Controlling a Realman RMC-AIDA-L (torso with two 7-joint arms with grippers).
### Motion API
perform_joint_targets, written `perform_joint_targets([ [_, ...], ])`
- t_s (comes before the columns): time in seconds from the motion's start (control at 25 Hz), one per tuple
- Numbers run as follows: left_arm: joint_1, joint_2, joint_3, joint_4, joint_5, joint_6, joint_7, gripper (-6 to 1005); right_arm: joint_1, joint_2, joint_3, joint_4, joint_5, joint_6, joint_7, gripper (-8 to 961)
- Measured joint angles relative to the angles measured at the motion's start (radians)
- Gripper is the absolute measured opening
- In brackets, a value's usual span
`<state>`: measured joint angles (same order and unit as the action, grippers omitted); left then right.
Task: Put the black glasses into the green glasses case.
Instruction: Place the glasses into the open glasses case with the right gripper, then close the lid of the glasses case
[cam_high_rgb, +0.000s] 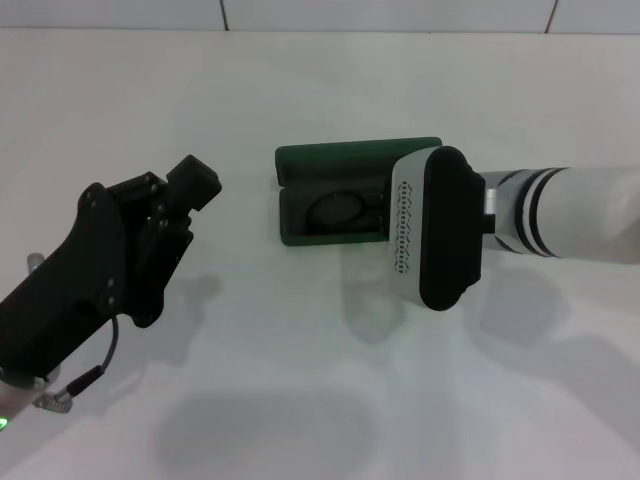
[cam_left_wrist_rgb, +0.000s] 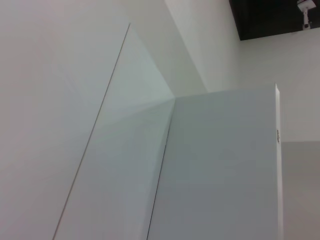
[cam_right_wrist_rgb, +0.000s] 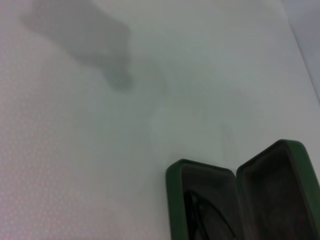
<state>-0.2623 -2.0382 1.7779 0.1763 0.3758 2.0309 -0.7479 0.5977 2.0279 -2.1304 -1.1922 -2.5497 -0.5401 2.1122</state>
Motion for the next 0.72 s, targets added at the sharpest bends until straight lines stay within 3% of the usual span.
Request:
perform_joint_targets([
  [0.72, 0.0, 0.0, -0.005, 0.0, -0.002, 0.0, 0.0, 41, 0.008, 0.0, -0.01, 0.013, 0.003, 0.087, 0.001, 66],
])
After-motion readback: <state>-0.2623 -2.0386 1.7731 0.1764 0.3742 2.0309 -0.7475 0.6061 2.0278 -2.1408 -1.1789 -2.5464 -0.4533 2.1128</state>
